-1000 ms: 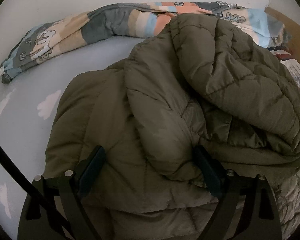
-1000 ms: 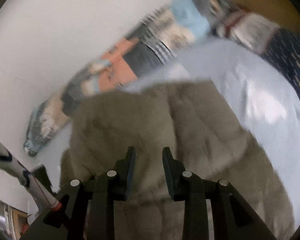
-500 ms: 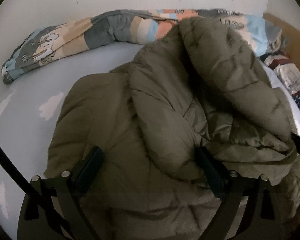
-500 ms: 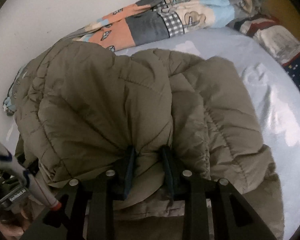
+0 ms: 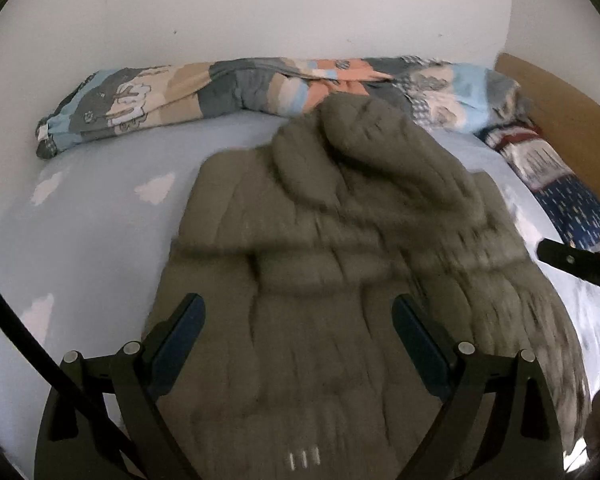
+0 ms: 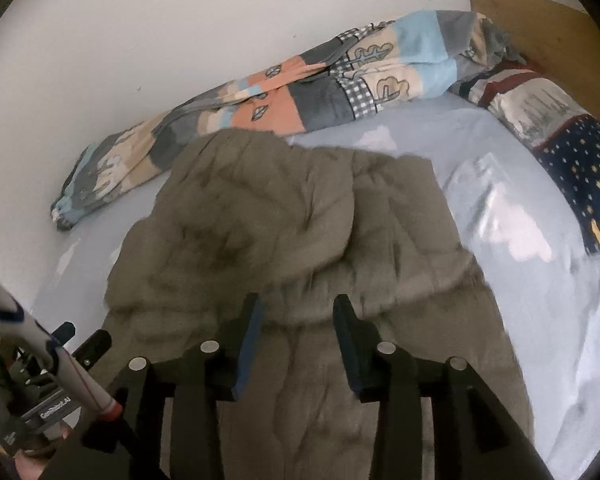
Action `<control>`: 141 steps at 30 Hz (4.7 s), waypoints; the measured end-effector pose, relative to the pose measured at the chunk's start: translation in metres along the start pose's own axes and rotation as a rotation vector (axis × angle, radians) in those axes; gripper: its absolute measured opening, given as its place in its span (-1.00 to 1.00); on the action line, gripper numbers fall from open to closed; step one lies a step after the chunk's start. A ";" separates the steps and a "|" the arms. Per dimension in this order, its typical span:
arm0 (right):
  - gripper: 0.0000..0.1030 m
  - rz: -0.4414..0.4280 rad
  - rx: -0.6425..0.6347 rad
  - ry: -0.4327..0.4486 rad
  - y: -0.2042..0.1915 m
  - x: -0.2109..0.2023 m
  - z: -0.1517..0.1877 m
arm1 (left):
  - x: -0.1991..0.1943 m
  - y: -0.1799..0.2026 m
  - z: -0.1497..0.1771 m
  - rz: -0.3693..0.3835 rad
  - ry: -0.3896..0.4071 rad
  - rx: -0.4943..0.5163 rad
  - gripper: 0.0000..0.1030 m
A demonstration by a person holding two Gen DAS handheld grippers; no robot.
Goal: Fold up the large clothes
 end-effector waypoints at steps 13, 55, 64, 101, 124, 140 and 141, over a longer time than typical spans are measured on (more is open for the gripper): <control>-0.15 0.074 -0.004 -0.161 0.041 -0.061 0.175 | -0.064 0.026 0.156 -0.003 -0.175 -0.001 0.84; 0.34 0.128 0.541 0.127 0.216 -0.155 0.168 | -0.102 -0.127 0.228 -0.013 -0.155 -0.523 0.84; 0.38 0.071 0.687 0.061 0.239 -0.141 0.179 | -0.082 -0.115 0.239 0.093 -0.193 -0.574 0.84; 0.05 -0.131 0.557 -0.132 0.191 -0.084 0.193 | -0.062 -0.066 0.221 0.023 -0.164 -0.392 0.63; -0.14 -0.021 0.426 -0.089 0.179 -0.061 0.198 | -0.055 -0.019 0.208 -0.115 -0.108 -0.096 0.63; -0.38 -0.033 0.416 -0.076 0.173 -0.071 0.192 | -0.063 -0.008 0.199 -0.184 -0.086 0.029 0.17; -0.42 -0.026 0.391 -0.064 0.169 -0.074 0.191 | -0.065 -0.008 0.197 -0.179 -0.078 0.033 0.07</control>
Point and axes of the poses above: each gripper's, at about its wrist camera, not at the fingertips, and x roughly the way its jaws point, y to its right, z to its underside, the point moved 2 cm from there along x, roughly the way its jaws point, and after that the axes turned 13 degrees about x, right-handed, at the moved point
